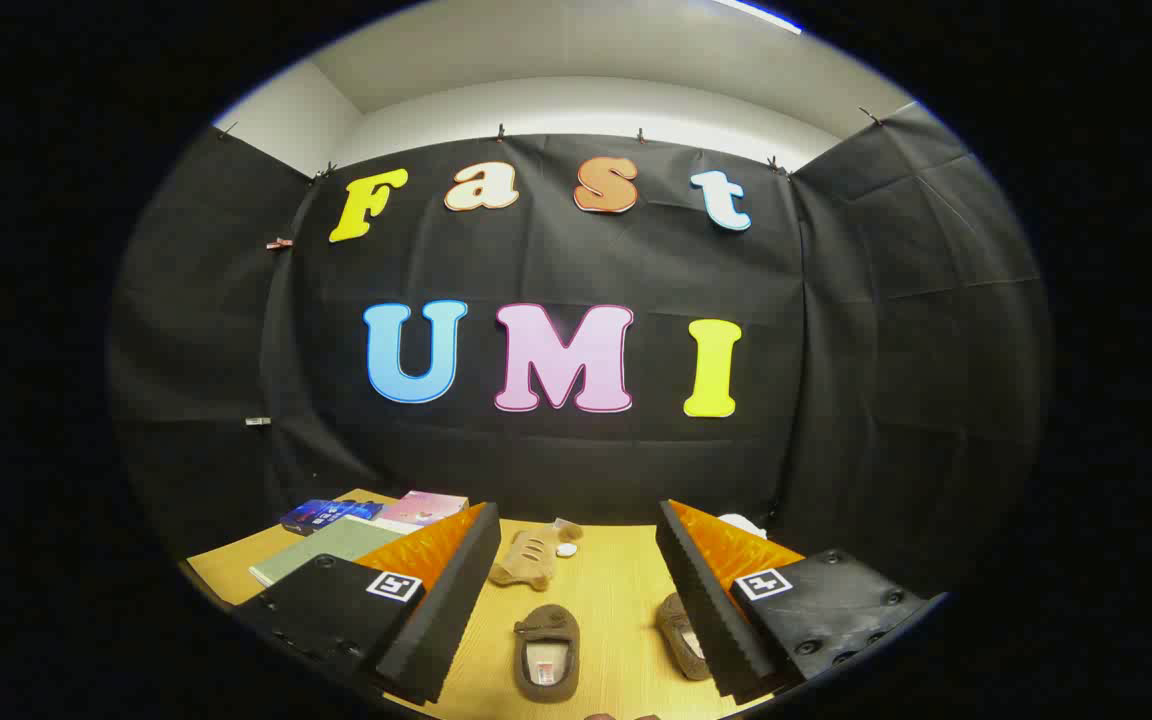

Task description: Open the storage box then place both shoes into the box .Put the left shoe in first, then the right shoe, with the right side of both shoes facing outward in a uniform manner.

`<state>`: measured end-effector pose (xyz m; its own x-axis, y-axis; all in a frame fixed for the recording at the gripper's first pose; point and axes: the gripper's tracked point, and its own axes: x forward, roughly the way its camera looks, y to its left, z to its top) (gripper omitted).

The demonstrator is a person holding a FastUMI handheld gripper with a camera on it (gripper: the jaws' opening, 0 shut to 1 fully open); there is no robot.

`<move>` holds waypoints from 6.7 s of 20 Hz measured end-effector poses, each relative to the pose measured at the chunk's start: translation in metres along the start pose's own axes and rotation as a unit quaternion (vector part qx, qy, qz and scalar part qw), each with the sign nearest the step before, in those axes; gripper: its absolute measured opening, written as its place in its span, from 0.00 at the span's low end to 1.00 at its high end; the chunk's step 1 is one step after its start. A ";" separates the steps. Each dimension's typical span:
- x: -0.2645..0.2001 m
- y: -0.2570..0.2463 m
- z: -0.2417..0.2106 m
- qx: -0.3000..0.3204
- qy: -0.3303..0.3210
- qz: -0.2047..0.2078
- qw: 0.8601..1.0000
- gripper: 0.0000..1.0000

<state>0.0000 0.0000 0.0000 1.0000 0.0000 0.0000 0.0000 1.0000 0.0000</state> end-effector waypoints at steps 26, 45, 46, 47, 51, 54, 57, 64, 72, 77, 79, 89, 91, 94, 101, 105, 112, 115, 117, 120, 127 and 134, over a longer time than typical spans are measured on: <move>-0.005 0.016 -0.044 0.017 0.089 -0.015 0.996 0.97; 0.014 0.167 -0.212 0.334 0.348 0.298 0.824 0.98; 0.015 0.173 -0.217 0.353 0.360 0.310 0.806 0.98; 0.016 0.180 -0.220 0.369 0.369 0.321 0.790 0.98; 0.018 0.202 -0.226 0.443 0.397 0.351 0.724 0.98; 0.020 0.209 -0.245 0.473 0.415 0.340 0.699 0.98; 0.021 0.219 -0.244 0.516 0.429 0.340 0.659 0.97; 0.028 0.218 -0.234 0.573 0.441 0.316 0.614 0.70; 0.033 0.225 -0.169 0.596 0.404 0.343 0.603 0.30; 0.044 0.242 -0.133 0.587 0.381 0.340 0.628 0.05; 0.044 0.251 -0.116 0.574 0.377 0.348 0.638 0.05; 0.051 0.377 -0.038 0.499 0.368 0.375 0.690 0.07; 0.049 0.414 -0.039 0.494 0.375 0.375 0.689 0.07; 0.044 0.467 -0.046 0.443 0.380 0.387 0.714 0.07; 0.049 0.564 -0.100 0.408 0.418 0.364 0.726 0.07; 0.055 0.593 -0.137 0.394 0.440 0.352 0.725 0.07; 0.069 0.555 -0.133 0.368 0.401 0.339 0.767 0.96; 0.085 0.485 -0.115 0.329 0.344 0.319 0.820 0.97; 0.100 0.424 -0.109 0.289 0.299 0.289 0.863 0.98; 0.113 0.318 -0.111 0.230 0.252 0.226 0.912 0.98; 0.112 0.097 -0.166 0.136 0.242 0.055 0.959 0.98; 0.081 0.011 -0.263 0.059 0.335 0.017 0.940 0.98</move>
<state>0.0812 0.0107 -0.2633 0.7749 0.0714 -0.6281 0.0078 0.9924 0.1224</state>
